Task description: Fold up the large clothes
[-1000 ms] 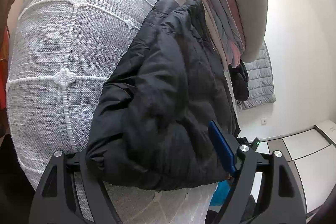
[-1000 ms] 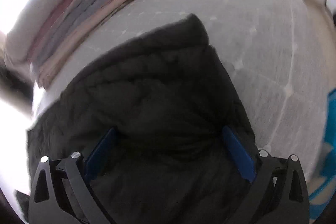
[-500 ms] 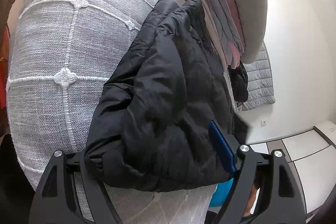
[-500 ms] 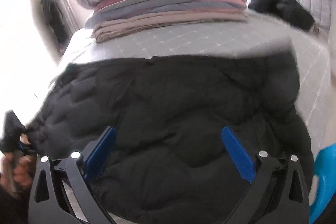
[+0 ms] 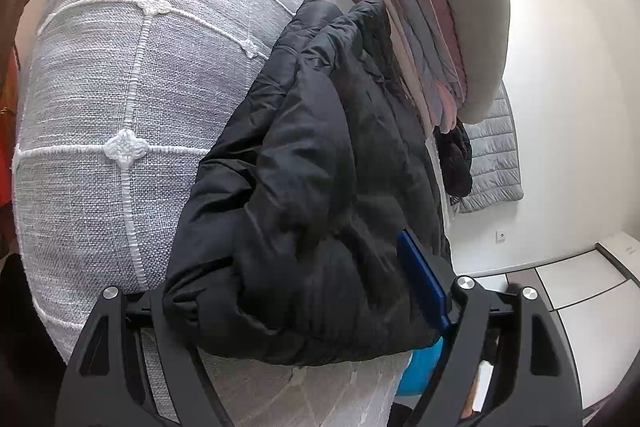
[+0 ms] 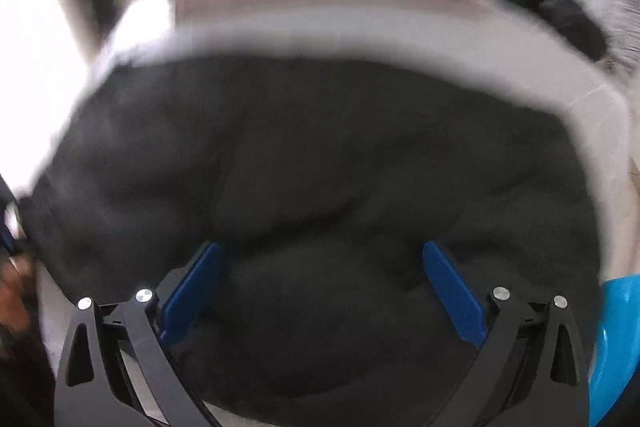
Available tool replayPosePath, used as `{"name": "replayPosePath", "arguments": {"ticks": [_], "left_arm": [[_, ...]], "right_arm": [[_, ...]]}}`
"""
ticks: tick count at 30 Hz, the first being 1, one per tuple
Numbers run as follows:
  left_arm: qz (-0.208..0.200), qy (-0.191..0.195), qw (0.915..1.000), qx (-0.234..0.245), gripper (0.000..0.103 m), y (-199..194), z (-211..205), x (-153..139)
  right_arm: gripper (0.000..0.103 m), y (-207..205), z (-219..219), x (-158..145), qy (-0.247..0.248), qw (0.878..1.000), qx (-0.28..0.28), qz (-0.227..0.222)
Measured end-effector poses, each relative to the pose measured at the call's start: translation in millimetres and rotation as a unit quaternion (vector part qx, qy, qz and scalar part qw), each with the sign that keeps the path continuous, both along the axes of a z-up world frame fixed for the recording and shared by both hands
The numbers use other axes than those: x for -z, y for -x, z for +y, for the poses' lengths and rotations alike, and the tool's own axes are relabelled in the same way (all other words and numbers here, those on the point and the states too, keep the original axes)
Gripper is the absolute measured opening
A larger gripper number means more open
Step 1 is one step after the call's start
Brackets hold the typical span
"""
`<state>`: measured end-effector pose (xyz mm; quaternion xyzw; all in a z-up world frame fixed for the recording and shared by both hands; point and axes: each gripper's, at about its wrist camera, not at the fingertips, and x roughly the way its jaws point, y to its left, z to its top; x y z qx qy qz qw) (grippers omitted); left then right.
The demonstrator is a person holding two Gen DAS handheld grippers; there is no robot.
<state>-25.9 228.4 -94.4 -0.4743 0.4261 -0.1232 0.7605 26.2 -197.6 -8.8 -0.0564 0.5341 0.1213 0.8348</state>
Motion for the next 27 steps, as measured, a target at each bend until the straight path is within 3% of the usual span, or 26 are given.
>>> {"name": "replayPosePath", "arguments": {"ticks": [2, 5, 9, 10, 12, 14, 16, 18, 21, 25, 27], "left_arm": [[-0.001, 0.001, 1.0000, 0.000, 0.075, 0.4, -0.3, -0.1], [-0.002, 0.002, 1.0000, 0.001, 0.075, 1.1, -0.1, 0.2], [-0.001, -0.001, 1.0000, 0.000, 0.075, 0.8, -0.4, -0.1], [0.000, -0.002, 1.0000, -0.001, 0.075, 0.6, -1.1, -0.6], [-0.001, -0.003, 1.0000, -0.002, 0.075, 0.5, -2.1, -1.4], [-0.005, -0.001, 1.0000, -0.005, 0.073, 1.9, -1.4, -1.3], [-0.003, -0.003, 1.0000, -0.007, 0.067, 3.2, 0.2, 0.7], [0.001, -0.002, 1.0000, -0.009, 0.058, 3.8, 3.2, 3.1], [0.004, 0.000, 0.9999, -0.014, 0.051, 5.1, 6.5, 6.1], [0.005, -0.004, 0.9998, -0.017, 0.042, 7.2, 8.2, 7.2], [0.004, -0.005, 0.9998, -0.017, 0.036, 9.0, 8.9, 7.9]], "right_arm": [[0.098, -0.8, 3.9, 7.1, 0.002, 1.000, 0.007, -0.009], [0.097, 6.7, -1.1, -7.1, -0.034, 0.999, 0.023, -0.023], [0.097, 33.8, 2.7, -35.9, -0.071, 0.994, 0.002, -0.084], [0.097, 34.0, 4.8, -33.4, -0.068, 0.995, 0.001, -0.076], [0.098, 22.9, 10.2, -5.4, -0.055, 0.998, -0.013, -0.003], [0.098, 22.0, -0.5, -7.6, -0.096, 0.995, 0.000, 0.002], [0.097, 25.5, -27.8, -28.2, -0.209, 0.978, 0.028, -0.005], [0.097, 31.7, -55.5, -43.7, -0.261, 0.963, 0.061, -0.018], [0.097, 43.5, -98.4, -55.6, -0.300, 0.948, 0.103, -0.024], [0.097, 68.2, -166.5, -58.7, -0.314, 0.928, 0.196, -0.047], [0.097, 87.6, -208.3, -50.6, -0.334, 0.904, 0.262, -0.057]]}}
